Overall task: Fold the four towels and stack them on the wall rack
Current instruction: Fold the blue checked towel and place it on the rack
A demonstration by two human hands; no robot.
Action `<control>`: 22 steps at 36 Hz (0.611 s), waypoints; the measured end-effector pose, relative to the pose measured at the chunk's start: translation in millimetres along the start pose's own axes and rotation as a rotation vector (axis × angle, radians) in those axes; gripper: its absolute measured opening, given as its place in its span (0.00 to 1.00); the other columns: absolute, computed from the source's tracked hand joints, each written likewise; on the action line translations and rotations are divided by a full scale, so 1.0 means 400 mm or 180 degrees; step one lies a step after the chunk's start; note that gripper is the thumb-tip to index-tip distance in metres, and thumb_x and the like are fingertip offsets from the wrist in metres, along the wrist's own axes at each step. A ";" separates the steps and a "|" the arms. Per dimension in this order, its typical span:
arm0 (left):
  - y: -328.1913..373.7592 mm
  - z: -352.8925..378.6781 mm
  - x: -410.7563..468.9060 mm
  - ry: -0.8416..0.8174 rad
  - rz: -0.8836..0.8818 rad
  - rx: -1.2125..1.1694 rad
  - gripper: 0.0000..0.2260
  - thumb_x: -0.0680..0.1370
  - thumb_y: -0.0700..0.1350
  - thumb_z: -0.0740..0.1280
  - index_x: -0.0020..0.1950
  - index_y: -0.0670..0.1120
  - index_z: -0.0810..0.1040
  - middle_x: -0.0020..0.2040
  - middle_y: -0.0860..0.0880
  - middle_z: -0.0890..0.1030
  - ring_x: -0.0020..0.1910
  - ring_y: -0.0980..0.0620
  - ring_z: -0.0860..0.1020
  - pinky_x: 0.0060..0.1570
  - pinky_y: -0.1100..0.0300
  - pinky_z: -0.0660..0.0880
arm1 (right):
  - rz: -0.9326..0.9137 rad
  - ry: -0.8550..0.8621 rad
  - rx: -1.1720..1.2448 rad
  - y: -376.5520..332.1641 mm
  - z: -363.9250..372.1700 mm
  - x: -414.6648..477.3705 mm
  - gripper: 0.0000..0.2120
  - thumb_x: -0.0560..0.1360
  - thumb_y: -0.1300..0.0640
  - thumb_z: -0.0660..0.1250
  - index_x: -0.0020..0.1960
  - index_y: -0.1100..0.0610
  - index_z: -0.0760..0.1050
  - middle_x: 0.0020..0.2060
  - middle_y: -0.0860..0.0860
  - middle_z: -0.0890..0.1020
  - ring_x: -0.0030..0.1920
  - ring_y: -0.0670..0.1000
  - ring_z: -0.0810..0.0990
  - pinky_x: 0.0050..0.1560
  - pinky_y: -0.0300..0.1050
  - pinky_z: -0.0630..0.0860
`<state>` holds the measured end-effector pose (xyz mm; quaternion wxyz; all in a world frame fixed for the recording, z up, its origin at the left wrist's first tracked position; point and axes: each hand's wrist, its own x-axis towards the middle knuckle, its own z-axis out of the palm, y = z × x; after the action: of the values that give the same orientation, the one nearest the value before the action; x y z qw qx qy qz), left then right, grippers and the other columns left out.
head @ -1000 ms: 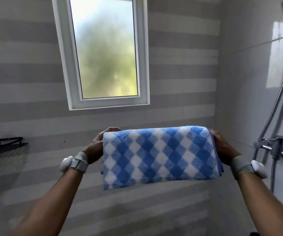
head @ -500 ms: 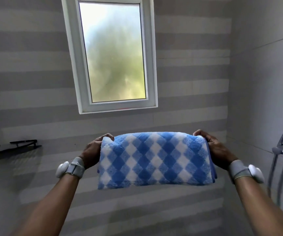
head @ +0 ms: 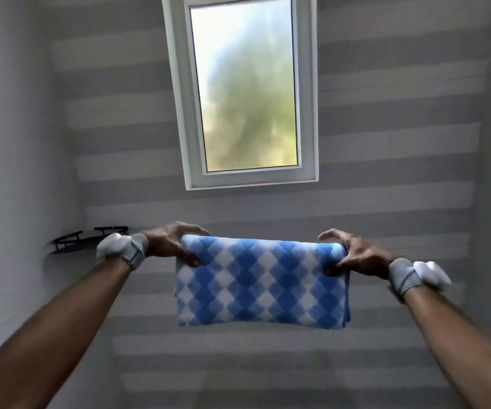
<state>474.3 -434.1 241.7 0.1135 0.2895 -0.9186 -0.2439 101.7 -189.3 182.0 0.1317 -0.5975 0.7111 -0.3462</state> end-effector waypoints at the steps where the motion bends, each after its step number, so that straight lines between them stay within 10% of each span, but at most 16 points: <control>1: 0.003 -0.012 -0.005 -0.0035 -0.0099 0.0262 0.25 0.62 0.51 0.83 0.57 0.56 0.82 0.52 0.53 0.85 0.49 0.58 0.81 0.56 0.53 0.79 | -0.0053 -0.0064 -0.0238 -0.009 0.003 0.020 0.24 0.62 0.59 0.82 0.54 0.47 0.78 0.47 0.49 0.82 0.45 0.47 0.80 0.44 0.36 0.76; 7: 0.029 -0.063 -0.040 0.0517 -0.0733 0.0889 0.16 0.64 0.52 0.82 0.49 0.52 0.85 0.42 0.53 0.84 0.41 0.56 0.79 0.44 0.61 0.75 | 0.0069 0.0391 -0.0956 -0.083 0.021 0.123 0.12 0.57 0.44 0.76 0.37 0.41 0.76 0.37 0.42 0.82 0.45 0.51 0.81 0.47 0.46 0.76; 12: 0.011 -0.091 -0.069 0.1341 -0.1055 0.0015 0.16 0.63 0.43 0.81 0.49 0.45 0.84 0.45 0.43 0.85 0.41 0.49 0.80 0.49 0.51 0.78 | -0.0006 0.0576 -0.0949 -0.156 0.037 0.170 0.19 0.64 0.50 0.71 0.55 0.51 0.75 0.51 0.55 0.82 0.54 0.61 0.81 0.51 0.50 0.79; 18: 0.072 -0.089 -0.158 0.1737 -0.0703 -0.2011 0.11 0.80 0.27 0.56 0.58 0.32 0.75 0.45 0.35 0.81 0.34 0.46 0.84 0.27 0.60 0.78 | -0.0311 0.0448 0.1386 -0.228 0.035 0.178 0.16 0.72 0.74 0.65 0.53 0.60 0.67 0.44 0.60 0.77 0.39 0.60 0.81 0.31 0.51 0.81; 22: 0.103 -0.148 -0.234 0.1998 -0.0431 -0.1894 0.13 0.81 0.33 0.61 0.65 0.36 0.74 0.53 0.35 0.82 0.51 0.37 0.83 0.46 0.46 0.82 | -0.0871 0.0735 0.1766 -0.263 0.024 0.213 0.18 0.71 0.74 0.67 0.54 0.57 0.72 0.48 0.62 0.81 0.49 0.63 0.83 0.44 0.59 0.84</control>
<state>550.9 -372.6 307.3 0.4493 0.3639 -0.7083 -0.4050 165.8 -277.6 262.5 0.1602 -0.5856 0.5131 -0.6067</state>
